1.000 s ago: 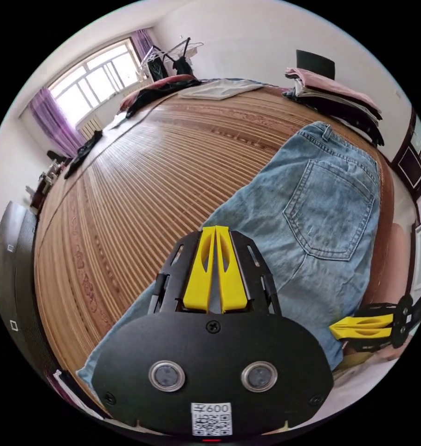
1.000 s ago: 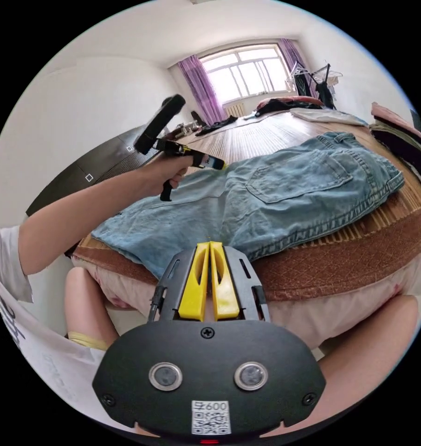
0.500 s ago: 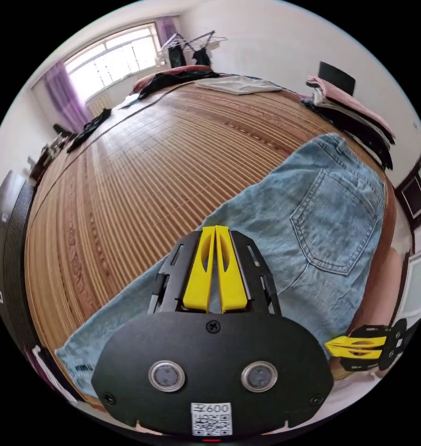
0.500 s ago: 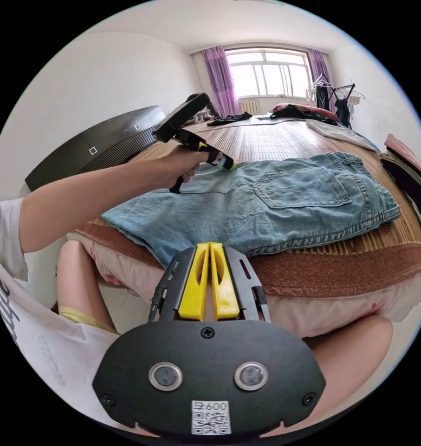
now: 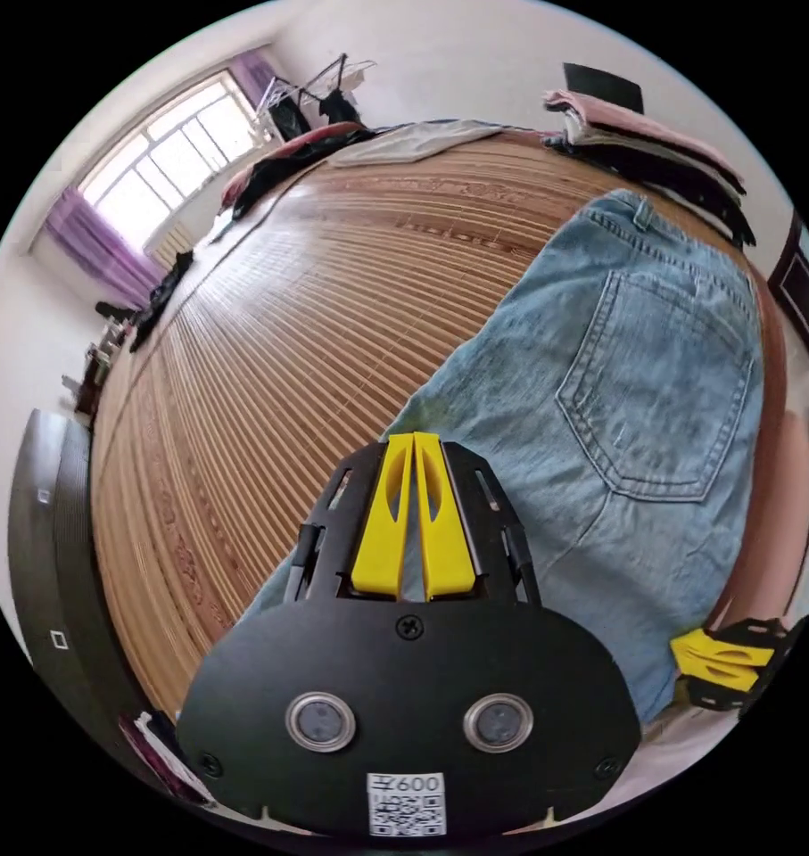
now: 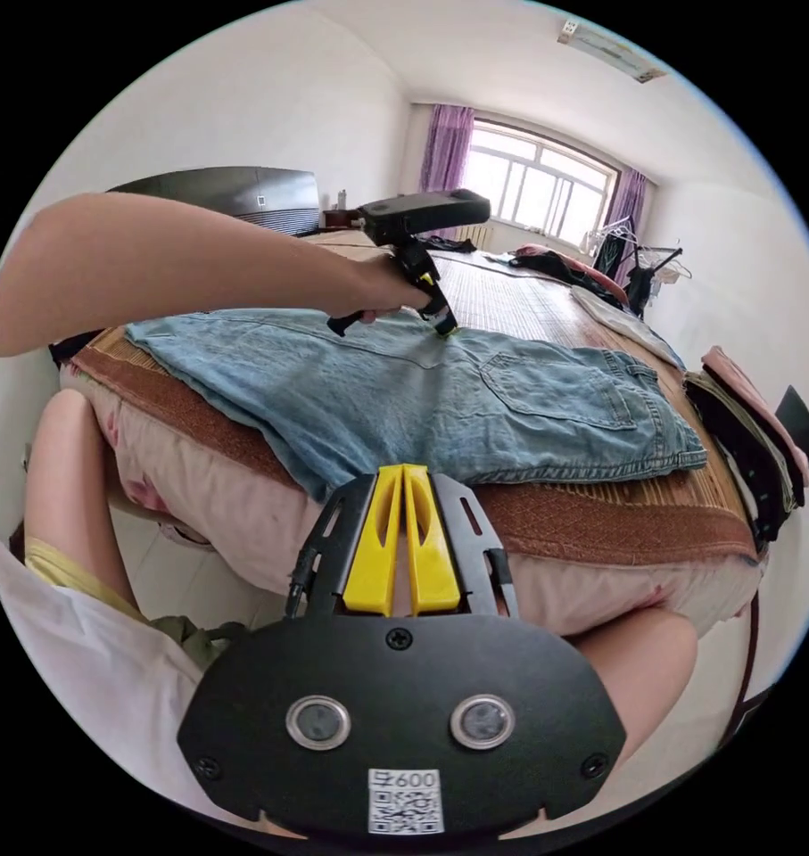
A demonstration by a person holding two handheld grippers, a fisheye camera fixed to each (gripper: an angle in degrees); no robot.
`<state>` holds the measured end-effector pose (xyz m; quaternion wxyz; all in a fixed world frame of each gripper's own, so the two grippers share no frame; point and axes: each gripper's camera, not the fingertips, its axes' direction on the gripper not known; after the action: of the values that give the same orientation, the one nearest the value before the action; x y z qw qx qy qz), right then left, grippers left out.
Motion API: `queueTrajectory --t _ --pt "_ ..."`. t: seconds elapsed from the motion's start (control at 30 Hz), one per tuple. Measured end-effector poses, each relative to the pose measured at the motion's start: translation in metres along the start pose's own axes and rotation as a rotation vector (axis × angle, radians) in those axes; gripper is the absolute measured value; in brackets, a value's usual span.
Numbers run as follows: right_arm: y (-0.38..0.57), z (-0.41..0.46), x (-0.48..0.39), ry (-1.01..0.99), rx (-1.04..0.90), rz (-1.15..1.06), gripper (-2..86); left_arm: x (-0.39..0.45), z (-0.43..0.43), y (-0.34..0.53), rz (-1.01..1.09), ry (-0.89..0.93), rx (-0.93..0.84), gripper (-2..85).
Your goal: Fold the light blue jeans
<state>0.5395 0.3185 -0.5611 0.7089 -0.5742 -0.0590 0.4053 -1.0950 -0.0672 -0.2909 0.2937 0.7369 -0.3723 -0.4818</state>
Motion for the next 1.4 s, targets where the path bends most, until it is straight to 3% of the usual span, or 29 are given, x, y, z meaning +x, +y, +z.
queueTrajectory --t 0.17,0.27,0.3,0.43,0.53,0.67,0.77,1.07,1.17,1.4 --pt "-0.005 -0.036 0.050 -0.179 0.012 0.138 -0.6 0.007 -0.006 0.040 0.137 -0.152 0.017 0.9" --pt "-0.006 -0.078 0.100 -0.233 0.074 0.263 0.4 -0.038 -0.045 0.082 -0.091 -0.265 0.144 0.9" --pt "-0.003 -0.089 0.112 -0.226 0.101 0.303 0.9 -0.047 -0.054 0.093 -0.117 -0.241 0.168 0.9" --pt "0.018 -0.143 0.197 -0.280 0.236 0.492 1.7 -0.070 -0.105 0.184 -0.047 0.138 0.196 0.8" --pt "0.011 -0.148 0.220 -0.297 0.211 0.492 -0.3 -0.058 -0.140 0.274 -0.035 0.313 0.270 0.8" --pt "-0.008 -0.145 0.183 -0.379 0.186 0.412 -0.7 -0.026 -0.176 0.388 -0.082 0.348 0.354 0.9" --pt "-0.018 -0.133 0.139 -0.383 0.146 0.362 -0.6 0.004 -0.187 0.440 -0.083 0.263 0.352 1.6" --pt "-0.064 -0.106 0.061 -0.324 0.065 0.246 -0.7 -0.021 -0.149 0.501 -0.276 0.335 0.393 5.6" --pt "-0.067 -0.098 0.051 -0.283 0.067 0.250 -0.8 -0.034 -0.137 0.517 -0.303 0.405 0.392 4.9" --pt "-0.094 -0.063 0.031 -0.216 0.056 0.226 -0.8 -0.043 -0.129 0.548 -0.270 0.378 0.433 2.9"
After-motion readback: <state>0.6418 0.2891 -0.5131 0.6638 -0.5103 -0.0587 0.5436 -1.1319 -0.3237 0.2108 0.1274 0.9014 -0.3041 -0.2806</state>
